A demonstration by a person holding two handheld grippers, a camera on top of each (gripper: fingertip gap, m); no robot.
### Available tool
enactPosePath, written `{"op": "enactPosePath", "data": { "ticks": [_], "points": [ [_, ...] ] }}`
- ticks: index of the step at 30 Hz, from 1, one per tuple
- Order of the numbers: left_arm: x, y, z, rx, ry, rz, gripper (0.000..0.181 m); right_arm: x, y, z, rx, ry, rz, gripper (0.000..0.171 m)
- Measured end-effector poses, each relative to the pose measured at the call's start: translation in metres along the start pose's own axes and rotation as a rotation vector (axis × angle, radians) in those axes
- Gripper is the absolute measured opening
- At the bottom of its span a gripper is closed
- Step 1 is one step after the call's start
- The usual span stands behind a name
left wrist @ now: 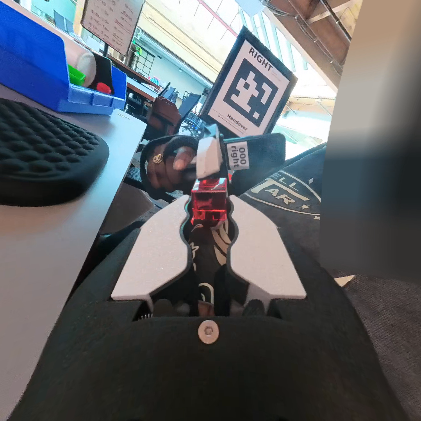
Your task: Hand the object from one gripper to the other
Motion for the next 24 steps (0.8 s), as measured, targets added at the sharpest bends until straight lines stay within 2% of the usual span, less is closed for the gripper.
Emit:
{"op": "enactPosePath", "data": {
  "ticks": [1, 2, 5, 7, 9, 11, 14, 16, 20, 24],
  "points": [
    [0.0, 0.0, 0.0, 0.003, 0.0, 0.002, 0.027, 0.0, 0.0, 0.0, 0.021, 0.023, 0.001, 0.038],
    [0.001, 0.0, 0.0, 0.004, 0.001, 0.003, 0.027, 0.0, 0.0, -0.003, 0.045, 0.024, -0.006, 0.028],
    [0.0, -0.001, -0.001, 0.012, -0.019, 0.0, 0.03, -0.001, 0.001, -0.004, 0.005, -0.058, -0.011, 0.028],
    [-0.004, 0.001, -0.001, -0.025, -0.112, -0.022, 0.037, -0.002, 0.001, -0.007, -0.027, -0.201, -0.033, 0.027],
    [-0.011, 0.004, 0.001, -0.122, -0.314, -0.04, 0.043, 0.001, -0.001, -0.013, -0.084, -0.426, -0.024, 0.027],
    [-0.015, 0.009, 0.002, -0.25, -0.605, -0.018, 0.049, 0.006, -0.001, -0.019, -0.143, -0.684, -0.021, 0.027],
    [-0.016, 0.012, 0.0, -0.425, -1.086, 0.095, 0.05, 0.013, -0.003, -0.023, -0.273, -1.082, -0.019, 0.027],
    [-0.011, 0.008, -0.003, -0.465, -1.297, 0.182, 0.052, 0.017, -0.004, -0.02, -0.379, -1.292, -0.005, 0.027],
    [-0.001, 0.001, -0.004, -0.47, -1.44, 0.283, 0.049, 0.021, -0.006, -0.016, -0.484, -1.485, -0.008, 0.026],
    [0.003, 0.001, 0.0, -0.483, -1.458, 0.321, 0.045, 0.018, -0.003, -0.02, -0.493, -1.527, -0.046, 0.027]
  ]
}}
Point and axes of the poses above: each gripper's, where its closed fingertips meet, y back along the fingers, x out of its underside, z = x × y across the jaws, the point moved 4 cm from there along y, back along the fingers, and after that the axes turned 15 degrees about -y, right-handed, at the moved point
